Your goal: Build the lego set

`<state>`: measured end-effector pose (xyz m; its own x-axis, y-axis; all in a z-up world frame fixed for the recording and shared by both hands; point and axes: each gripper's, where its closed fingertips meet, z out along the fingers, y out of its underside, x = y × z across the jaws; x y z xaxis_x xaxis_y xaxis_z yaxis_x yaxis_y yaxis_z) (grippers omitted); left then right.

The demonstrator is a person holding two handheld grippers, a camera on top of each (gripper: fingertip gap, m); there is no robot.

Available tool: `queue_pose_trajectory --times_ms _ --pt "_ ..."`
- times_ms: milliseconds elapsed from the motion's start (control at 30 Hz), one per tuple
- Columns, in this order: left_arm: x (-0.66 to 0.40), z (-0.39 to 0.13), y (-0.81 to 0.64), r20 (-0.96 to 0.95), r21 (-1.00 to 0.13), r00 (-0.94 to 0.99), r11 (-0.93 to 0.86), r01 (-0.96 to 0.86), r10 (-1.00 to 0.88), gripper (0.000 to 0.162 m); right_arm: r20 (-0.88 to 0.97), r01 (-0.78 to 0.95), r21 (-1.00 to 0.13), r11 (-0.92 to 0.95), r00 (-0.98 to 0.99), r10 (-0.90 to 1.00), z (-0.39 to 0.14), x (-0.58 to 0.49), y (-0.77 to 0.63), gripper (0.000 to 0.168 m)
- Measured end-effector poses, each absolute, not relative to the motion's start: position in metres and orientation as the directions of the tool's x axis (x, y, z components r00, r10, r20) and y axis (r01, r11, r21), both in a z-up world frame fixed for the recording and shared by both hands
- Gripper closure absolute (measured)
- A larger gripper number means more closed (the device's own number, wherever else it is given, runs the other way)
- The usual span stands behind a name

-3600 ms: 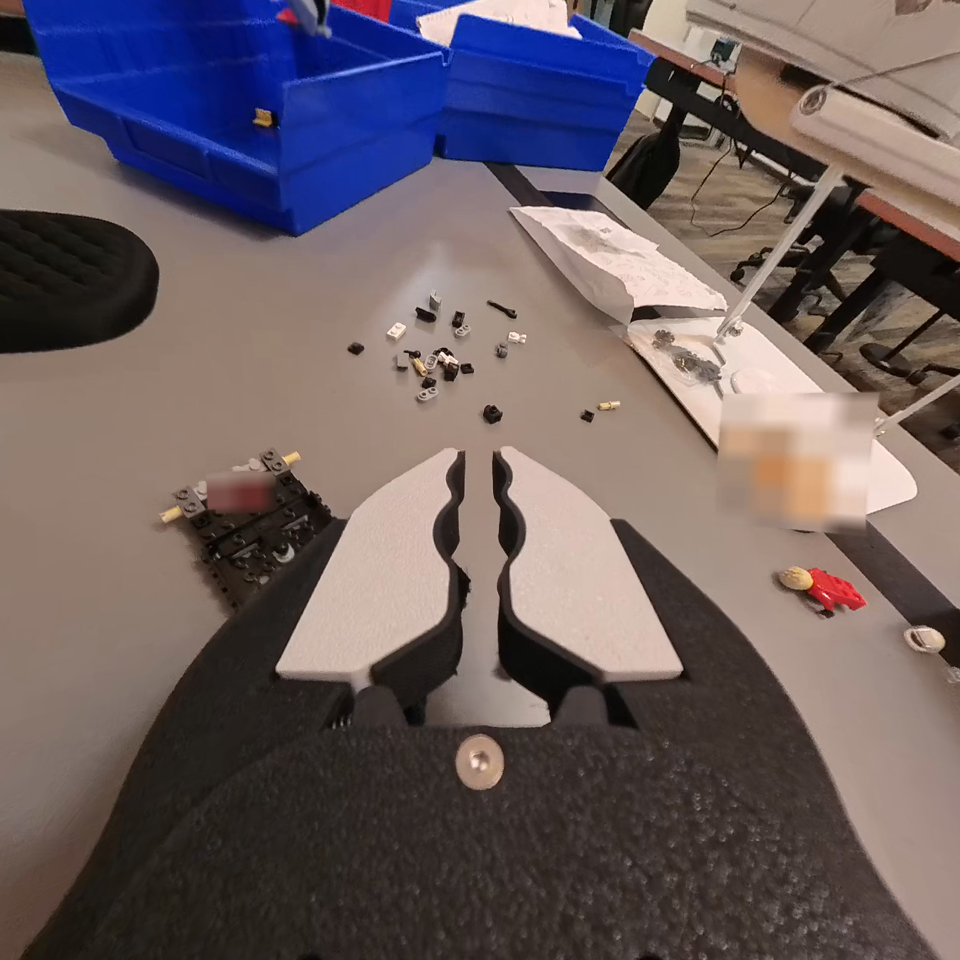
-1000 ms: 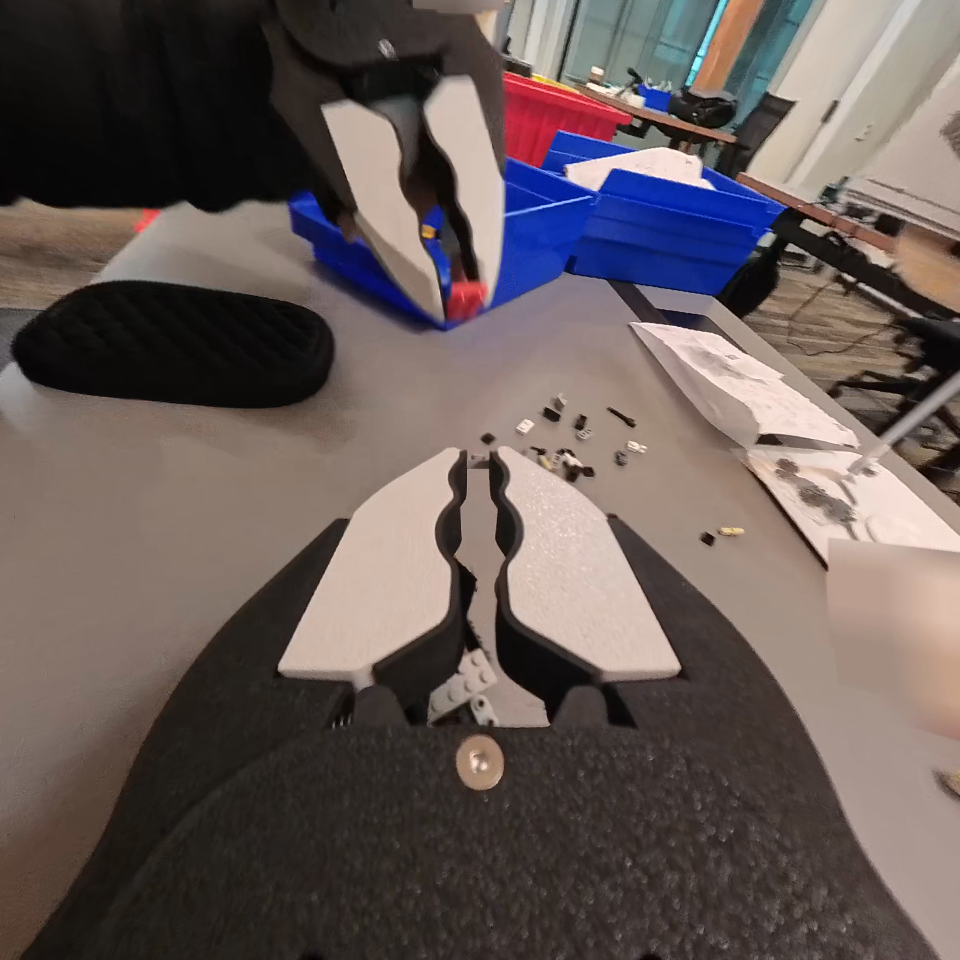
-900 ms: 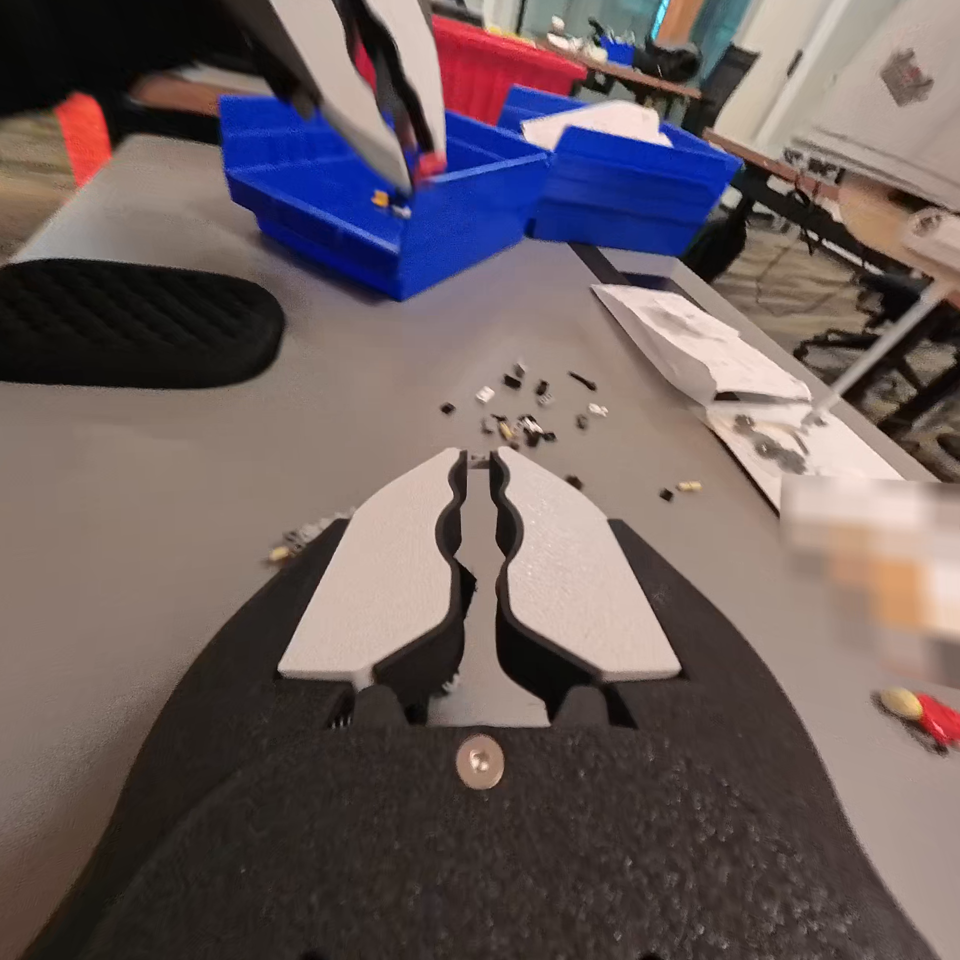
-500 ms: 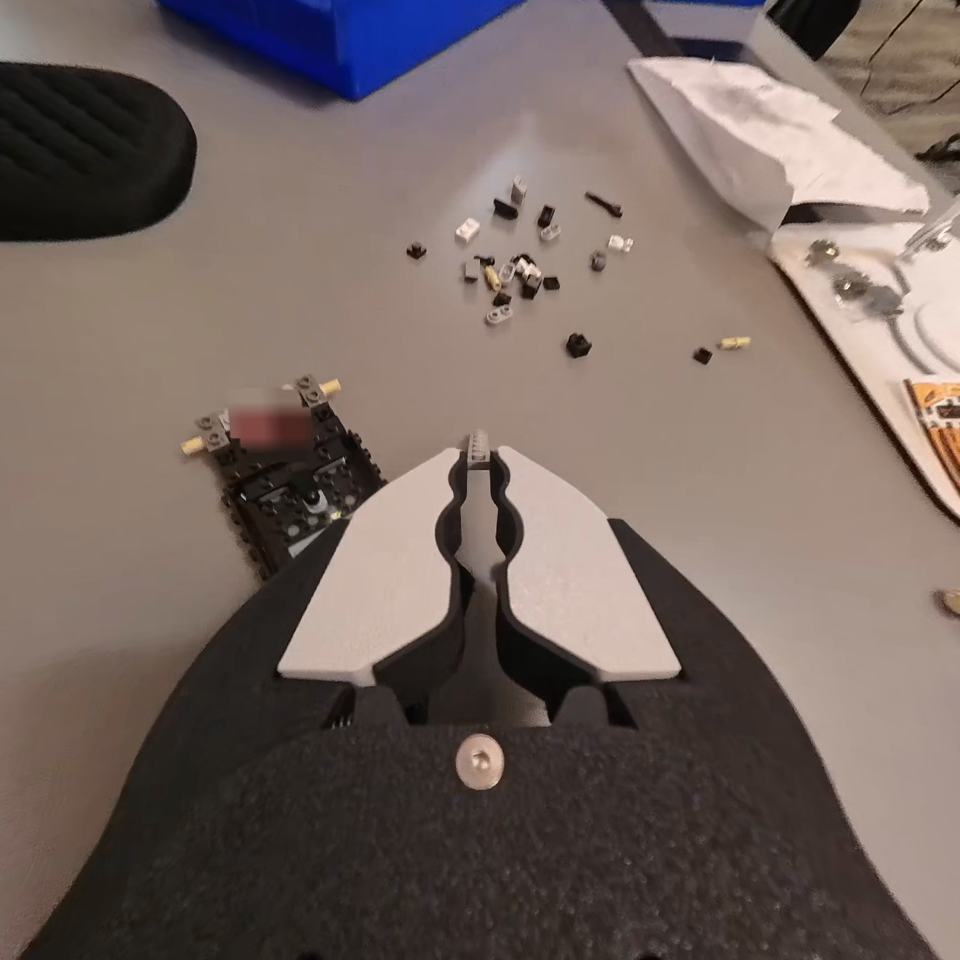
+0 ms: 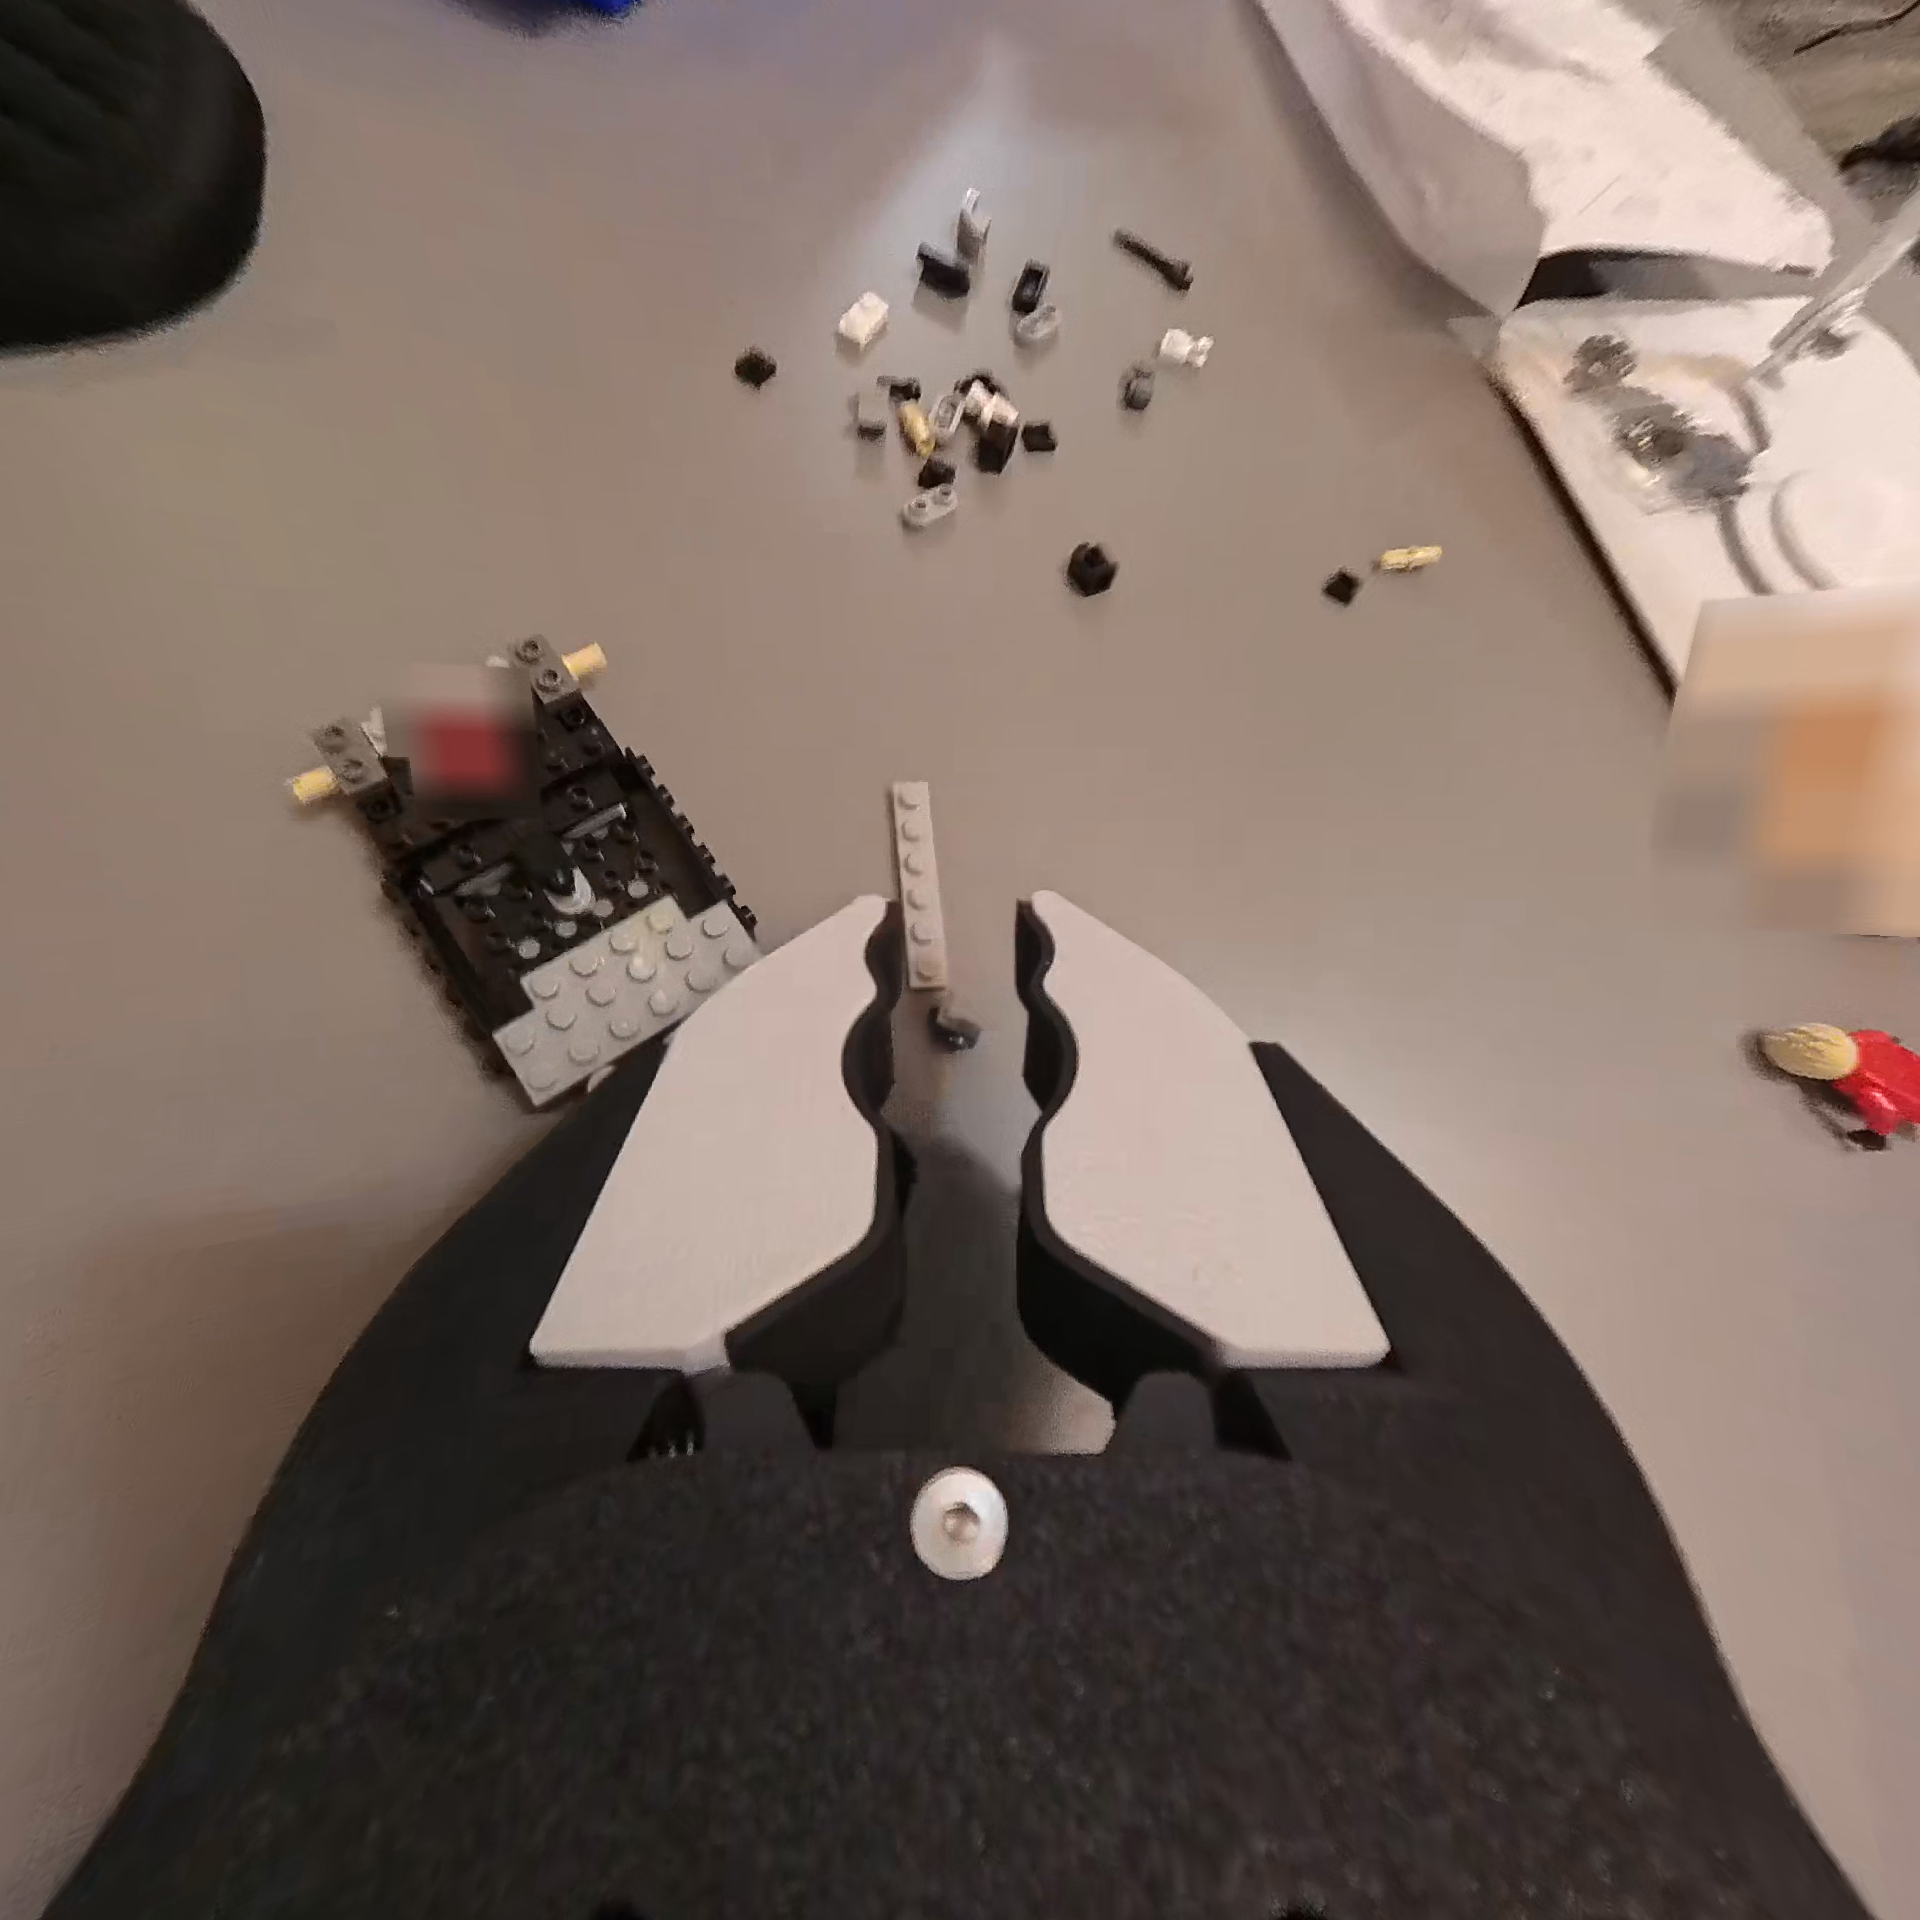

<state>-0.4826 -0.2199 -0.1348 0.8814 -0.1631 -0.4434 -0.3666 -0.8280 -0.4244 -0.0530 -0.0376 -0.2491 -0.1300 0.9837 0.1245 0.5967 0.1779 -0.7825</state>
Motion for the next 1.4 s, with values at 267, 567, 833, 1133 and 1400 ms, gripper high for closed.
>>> queue_pose_trajectory --times_ms 267,567,833,1133,1400 --pt "-0.557 -0.188 -0.231 -0.37 -0.048 0.894 -0.956 -0.291 -0.254 0.14 0.113 0.493 -0.86 0.132 -0.068 0.991 -0.229 -0.057 -0.032 0.148" --pt "-0.542 -0.252 -0.227 -0.082 0.076 0.926 -0.929 -0.363 -0.368 0.129 0.093 0.479 -0.871 0.106 -0.051 0.994 -0.232 -0.057 -0.028 0.15" --pt "-0.548 -0.274 -0.223 -0.066 0.147 0.916 -0.912 -0.384 -0.396 0.142 0.083 0.484 -0.87 0.095 -0.046 0.995 -0.235 -0.057 -0.027 0.151" --pt "-0.582 -0.243 -0.204 -0.241 0.009 0.92 -0.948 -0.317 -0.31 0.141 0.084 0.486 -0.869 0.099 -0.052 0.995 -0.236 -0.057 -0.028 0.151" --pt "-0.579 -0.245 -0.208 -0.273 0.035 0.901 -0.939 -0.341 -0.338 0.137 0.085 0.483 -0.87 0.099 -0.05 0.995 -0.236 -0.057 -0.028 0.151"
